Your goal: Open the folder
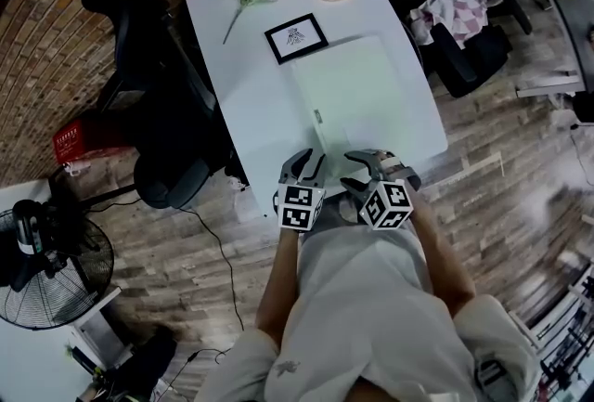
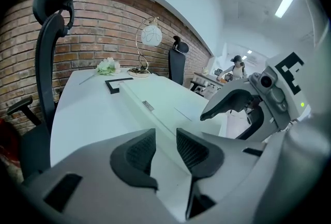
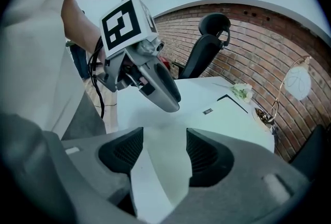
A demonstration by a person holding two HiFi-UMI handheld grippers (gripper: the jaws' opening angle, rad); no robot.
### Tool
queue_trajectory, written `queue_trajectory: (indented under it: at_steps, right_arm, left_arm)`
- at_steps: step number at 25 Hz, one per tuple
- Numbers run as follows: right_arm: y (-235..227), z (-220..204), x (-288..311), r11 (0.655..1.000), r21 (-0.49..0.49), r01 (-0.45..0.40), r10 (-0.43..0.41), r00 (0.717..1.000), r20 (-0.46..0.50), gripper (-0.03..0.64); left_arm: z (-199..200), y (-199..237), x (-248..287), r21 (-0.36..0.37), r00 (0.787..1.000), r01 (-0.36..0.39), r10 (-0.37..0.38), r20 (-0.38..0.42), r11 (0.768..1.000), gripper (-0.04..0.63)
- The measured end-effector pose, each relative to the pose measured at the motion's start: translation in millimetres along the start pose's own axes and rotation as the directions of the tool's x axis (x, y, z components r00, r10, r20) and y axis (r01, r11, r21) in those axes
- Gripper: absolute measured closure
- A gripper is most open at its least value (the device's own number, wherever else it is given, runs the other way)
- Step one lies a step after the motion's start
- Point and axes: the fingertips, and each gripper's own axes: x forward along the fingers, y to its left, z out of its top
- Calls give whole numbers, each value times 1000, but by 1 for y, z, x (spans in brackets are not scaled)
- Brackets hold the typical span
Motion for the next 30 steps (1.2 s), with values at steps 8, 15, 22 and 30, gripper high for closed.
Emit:
queue_trajectory:
  at_steps: [8,15,22,30]
  right_arm:
    - [7,-14,15,997,-79,-10,5,999,-52,336]
    - [9,-22,24,992,-128,-10,2,998,-67,334]
    - [8,-21,24,993,-116,-18,14,999,-41,382]
    - [15,-20,21,988,-137,-76,72,997,-33,448]
  left_arm:
    - [-6,-1,3,-9,1000,5,-5,-14,1000,472]
    - [-11,-2,5,-16,1000,5,-5,-23,1000,472]
    - [-12,-4,7,-13,999,12,-13,-33,1000,471]
    - [-16,-7,12,-7,998,25,-26,-53,1000,472]
